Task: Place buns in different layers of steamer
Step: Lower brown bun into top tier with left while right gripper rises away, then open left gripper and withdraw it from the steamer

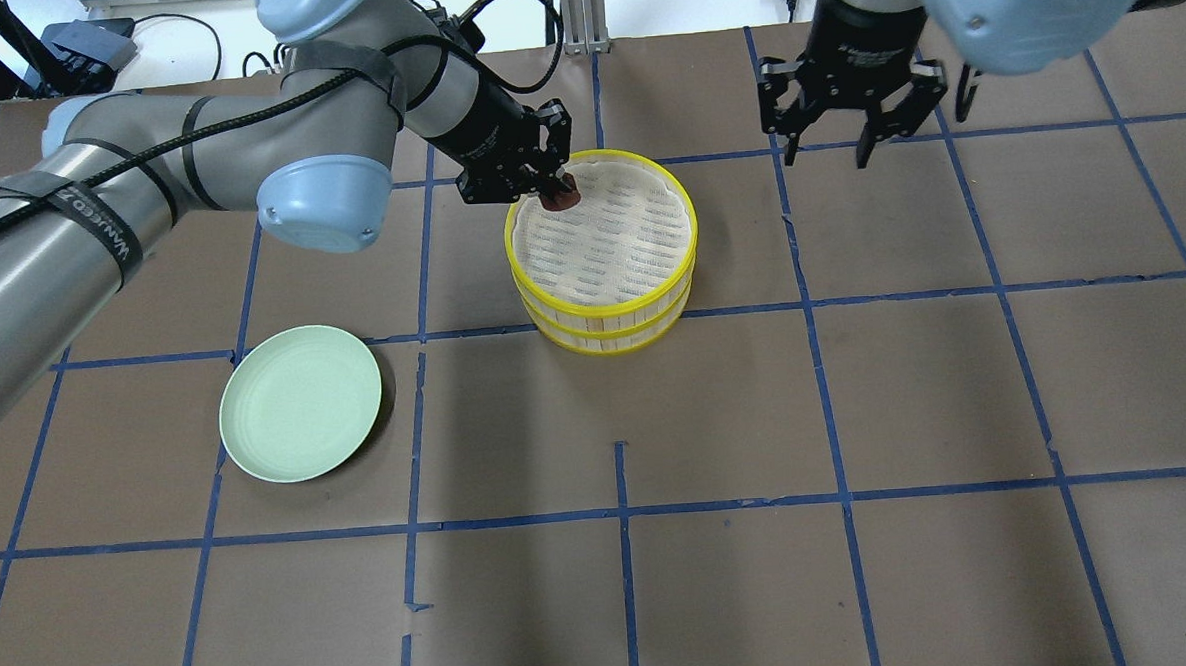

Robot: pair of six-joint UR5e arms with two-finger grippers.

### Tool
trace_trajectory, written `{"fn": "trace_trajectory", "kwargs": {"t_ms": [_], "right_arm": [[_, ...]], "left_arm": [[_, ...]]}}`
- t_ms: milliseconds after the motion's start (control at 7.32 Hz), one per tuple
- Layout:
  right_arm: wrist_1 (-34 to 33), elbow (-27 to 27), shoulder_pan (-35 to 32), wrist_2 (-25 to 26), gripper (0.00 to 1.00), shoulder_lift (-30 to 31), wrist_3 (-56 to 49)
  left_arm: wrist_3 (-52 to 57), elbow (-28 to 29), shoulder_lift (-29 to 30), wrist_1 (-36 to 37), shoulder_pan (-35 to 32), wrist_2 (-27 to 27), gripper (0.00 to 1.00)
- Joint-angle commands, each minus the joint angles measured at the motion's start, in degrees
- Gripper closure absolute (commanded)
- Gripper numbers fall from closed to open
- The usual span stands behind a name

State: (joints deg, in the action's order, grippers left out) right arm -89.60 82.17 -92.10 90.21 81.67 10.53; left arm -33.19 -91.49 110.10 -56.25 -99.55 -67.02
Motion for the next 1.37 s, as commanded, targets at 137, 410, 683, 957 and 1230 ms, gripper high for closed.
{"fn": "trace_trajectory", "kwargs": {"t_ms": [137,410,683,957,1230], "right_arm": [[6.11,0.09,0.69,-0.12,0.00,3.50,-2.97],[5.93,0.36,0.78,-0.12,0.00,3.41,-4.99],[5.50,0.80,0.78,-0.21,0.00,3.41,-5.08],[6.10,0.36,1.65,-0.91,0.00,3.41,-7.61],[6.02,0.18,1.22,-0.91,0.00,3.68,-7.81]], "left_arm": [[-2.76,0.00,1.52,2.46,-1.26,0.84,0.00],[-1.19,0.08,1.44,2.63,-1.26,0.67,0.00],[15.08,-0.96,-1.36,1.85,0.04,-5.17,0.00],[29.94,-1.23,-5.31,-5.93,4.69,-9.88,0.00],[36.94,-0.01,-11.98,-22.67,10.49,-15.04,0.00]]}}
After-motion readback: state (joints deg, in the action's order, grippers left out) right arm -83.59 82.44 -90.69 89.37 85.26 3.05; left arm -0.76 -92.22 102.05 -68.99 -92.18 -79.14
